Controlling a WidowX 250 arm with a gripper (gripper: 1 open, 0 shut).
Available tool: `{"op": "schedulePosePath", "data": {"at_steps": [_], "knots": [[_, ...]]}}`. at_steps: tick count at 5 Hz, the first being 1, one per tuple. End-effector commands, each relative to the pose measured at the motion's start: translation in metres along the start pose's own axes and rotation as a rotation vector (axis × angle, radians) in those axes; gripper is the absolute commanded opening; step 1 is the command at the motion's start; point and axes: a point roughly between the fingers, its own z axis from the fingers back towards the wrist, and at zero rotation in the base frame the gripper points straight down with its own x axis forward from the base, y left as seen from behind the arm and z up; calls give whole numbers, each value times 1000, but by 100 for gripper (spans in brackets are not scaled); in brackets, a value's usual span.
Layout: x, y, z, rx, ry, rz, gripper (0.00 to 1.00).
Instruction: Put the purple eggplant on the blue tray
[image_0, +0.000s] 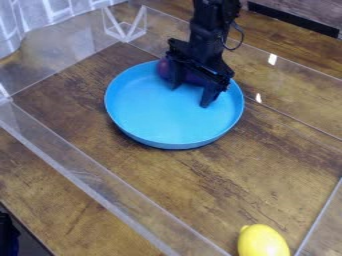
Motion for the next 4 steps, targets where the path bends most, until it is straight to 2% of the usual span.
{"op": "schedulePosePath", "data": {"at_steps": [1, 4], "knots": [[9, 0, 11, -3, -50, 4, 100], [9, -3, 13, -22, -46, 19, 100]]}}
